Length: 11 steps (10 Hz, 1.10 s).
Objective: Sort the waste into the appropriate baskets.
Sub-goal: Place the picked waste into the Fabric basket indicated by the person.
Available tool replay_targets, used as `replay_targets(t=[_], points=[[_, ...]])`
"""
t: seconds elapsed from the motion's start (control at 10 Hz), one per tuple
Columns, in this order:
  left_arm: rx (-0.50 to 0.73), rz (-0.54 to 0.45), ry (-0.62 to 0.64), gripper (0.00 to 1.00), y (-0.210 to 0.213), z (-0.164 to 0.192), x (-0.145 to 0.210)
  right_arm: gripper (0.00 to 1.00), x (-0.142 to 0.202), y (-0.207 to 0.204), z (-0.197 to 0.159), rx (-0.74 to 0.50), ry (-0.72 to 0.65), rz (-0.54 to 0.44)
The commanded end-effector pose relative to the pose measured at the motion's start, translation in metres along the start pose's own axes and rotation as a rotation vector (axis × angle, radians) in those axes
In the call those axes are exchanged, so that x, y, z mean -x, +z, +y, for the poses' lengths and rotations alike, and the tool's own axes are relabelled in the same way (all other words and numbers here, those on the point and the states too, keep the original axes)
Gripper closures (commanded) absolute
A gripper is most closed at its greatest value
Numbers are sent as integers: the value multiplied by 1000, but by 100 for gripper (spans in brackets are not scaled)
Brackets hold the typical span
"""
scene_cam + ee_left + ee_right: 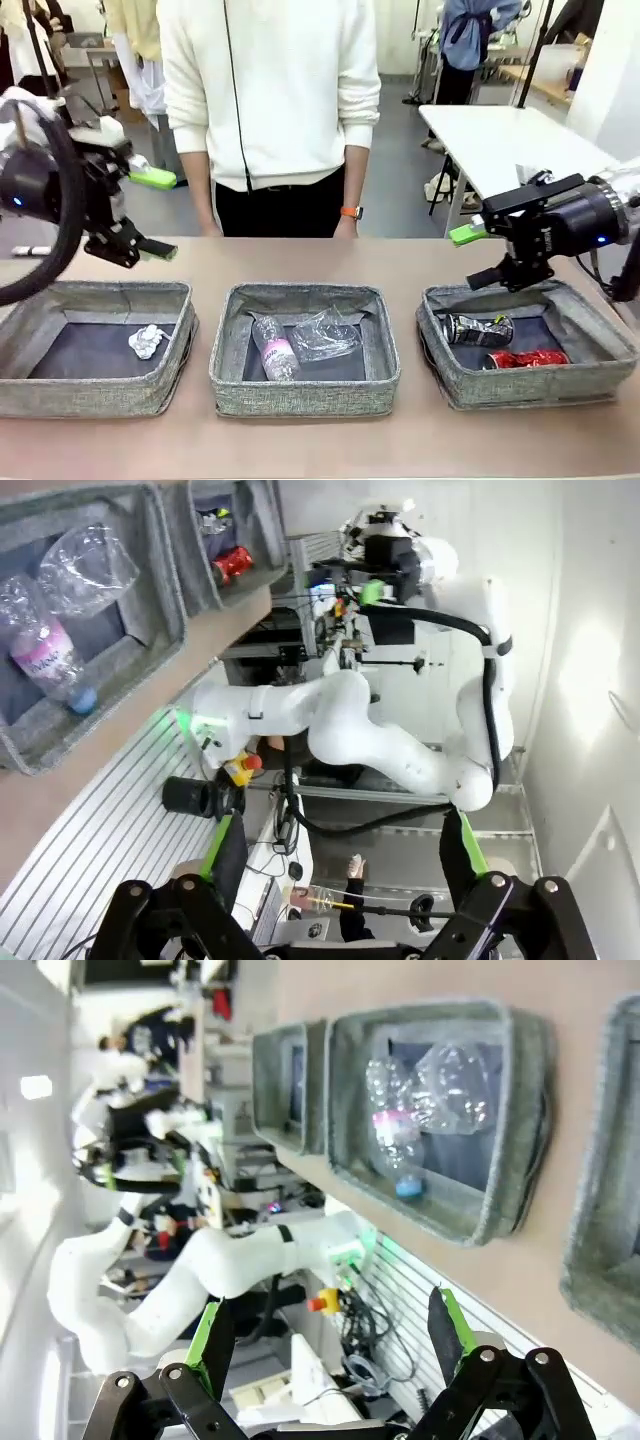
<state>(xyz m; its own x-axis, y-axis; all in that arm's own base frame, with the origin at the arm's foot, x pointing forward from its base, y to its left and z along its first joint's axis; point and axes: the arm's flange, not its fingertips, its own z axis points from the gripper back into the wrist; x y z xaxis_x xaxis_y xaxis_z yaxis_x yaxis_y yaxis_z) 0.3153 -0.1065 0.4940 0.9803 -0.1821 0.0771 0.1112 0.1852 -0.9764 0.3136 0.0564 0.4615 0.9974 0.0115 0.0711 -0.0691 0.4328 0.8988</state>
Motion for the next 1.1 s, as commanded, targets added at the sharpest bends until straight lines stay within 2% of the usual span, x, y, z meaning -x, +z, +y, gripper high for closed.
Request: replay_targets(t=[0.0, 0.2, 0.3, 0.4, 1.0], points=[[33, -44, 8, 0, 2, 21, -1, 0, 44, 30, -18, -19, -23, -54], [77, -132, 27, 0, 15, 47, -16, 0, 61, 47, -28, -8, -55, -191], [46, -191, 60, 0, 24, 67, -23, 0, 8, 45, -11, -23, -34, -71], [21, -76, 51, 0, 14, 33, -19, 0, 8, 45, -11, -23, -34, -71], [21, -76, 51, 0, 14, 33, -19, 0, 8, 45, -11, -23, -34, -71]])
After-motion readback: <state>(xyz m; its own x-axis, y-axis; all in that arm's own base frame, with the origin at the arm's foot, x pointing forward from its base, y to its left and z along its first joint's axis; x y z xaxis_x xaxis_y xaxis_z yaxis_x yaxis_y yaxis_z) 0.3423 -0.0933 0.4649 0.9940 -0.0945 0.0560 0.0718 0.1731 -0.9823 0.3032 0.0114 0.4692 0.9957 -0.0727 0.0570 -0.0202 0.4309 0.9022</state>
